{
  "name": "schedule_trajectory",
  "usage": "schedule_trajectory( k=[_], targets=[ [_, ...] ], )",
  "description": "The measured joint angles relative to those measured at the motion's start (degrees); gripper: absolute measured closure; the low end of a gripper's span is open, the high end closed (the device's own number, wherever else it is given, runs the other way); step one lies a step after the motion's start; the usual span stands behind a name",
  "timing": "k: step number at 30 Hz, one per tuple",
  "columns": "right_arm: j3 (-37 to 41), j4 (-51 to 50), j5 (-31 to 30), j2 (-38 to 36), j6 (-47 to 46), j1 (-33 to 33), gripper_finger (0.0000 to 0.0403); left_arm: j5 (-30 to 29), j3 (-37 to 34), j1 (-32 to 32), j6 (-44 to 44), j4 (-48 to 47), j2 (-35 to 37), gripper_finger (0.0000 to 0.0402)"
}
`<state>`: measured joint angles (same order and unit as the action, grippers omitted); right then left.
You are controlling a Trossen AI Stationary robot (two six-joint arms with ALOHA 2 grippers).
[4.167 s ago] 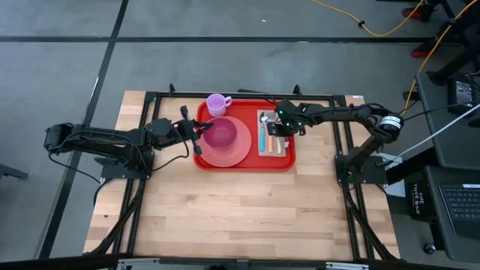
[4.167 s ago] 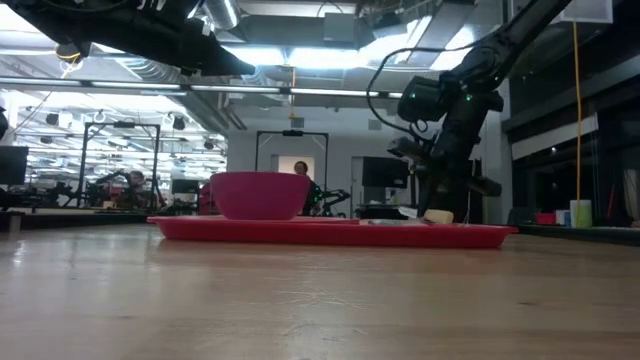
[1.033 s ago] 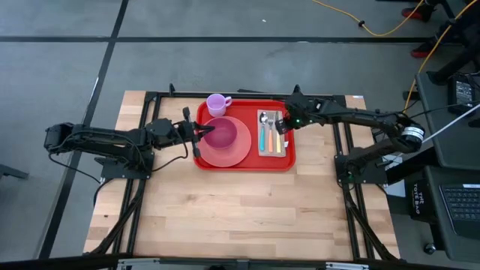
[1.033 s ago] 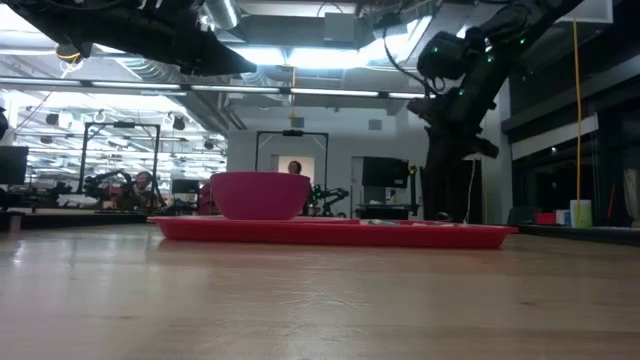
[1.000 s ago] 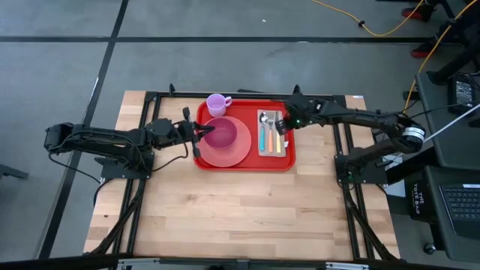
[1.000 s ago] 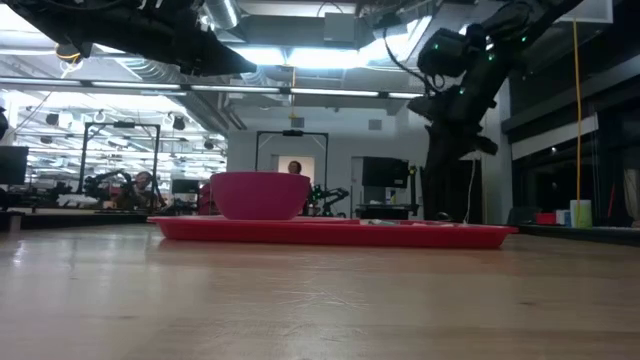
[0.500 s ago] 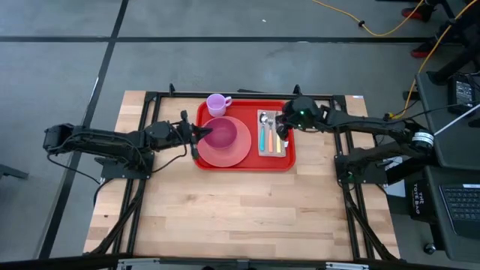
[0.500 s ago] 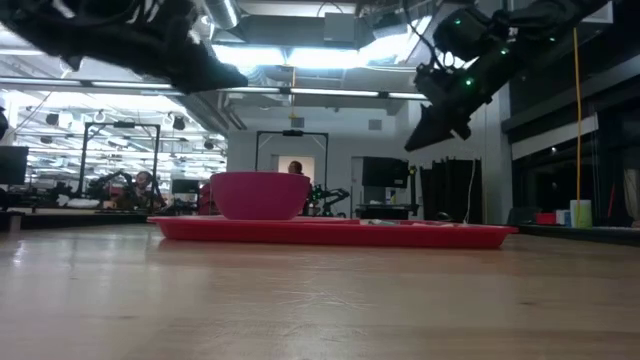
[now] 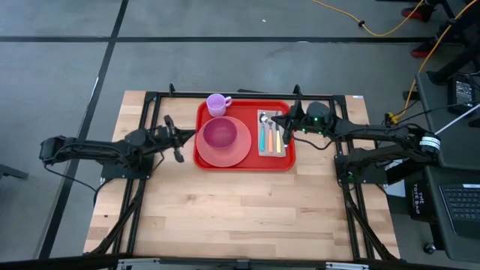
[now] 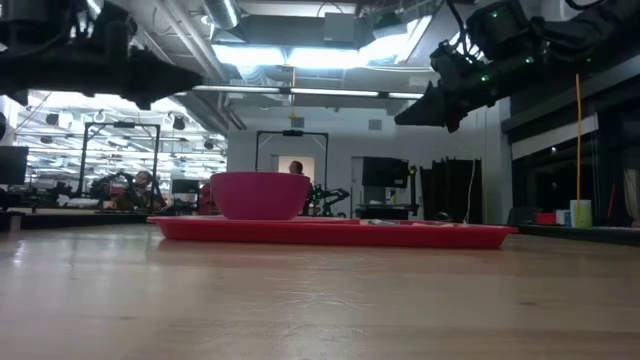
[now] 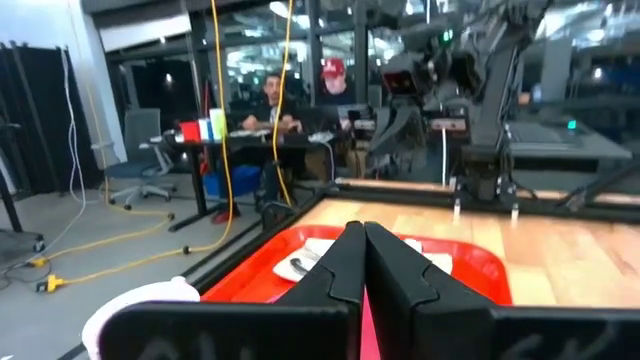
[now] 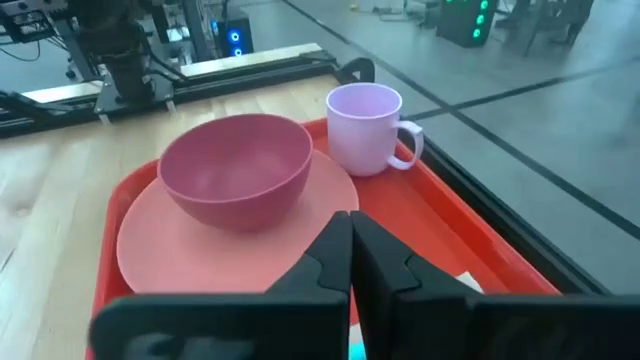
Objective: Set up tray
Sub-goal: Return to Home Position
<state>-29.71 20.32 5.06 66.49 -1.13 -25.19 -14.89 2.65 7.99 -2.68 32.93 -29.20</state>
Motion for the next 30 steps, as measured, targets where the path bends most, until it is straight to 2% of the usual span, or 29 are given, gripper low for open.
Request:
schedule_trajectory(
  k=[3,11,19,26,30],
  targets=[
    [0.51,1.48,0.05,0.01,0.13,0.00,0.0397,0.00,-2.13,0.00,0.03,-0.51,4.90,0.0401],
    [0.65,2.73,3.20,-0.50,2.02,-0.20,0.0396,-2.16,-2.13,0.00,-1.50,-12.55,16.57,0.0400],
    [0.65,2.67,3.65,-6.19,6.34,-0.20,0.0395,-3.21,-2.13,0.00,-1.20,-23.99,28.73,0.0400],
    [0.63,0.80,4.66,-10.59,7.26,-2.55,0.0395,-3.17,-2.13,0.00,0.21,-28.65,29.06,0.0398],
    [0.63,-0.26,11.28,-11.43,7.45,-6.37,0.0395,-3.20,-2.13,0.00,0.91,-28.24,29.11,0.0400]
  ],
)
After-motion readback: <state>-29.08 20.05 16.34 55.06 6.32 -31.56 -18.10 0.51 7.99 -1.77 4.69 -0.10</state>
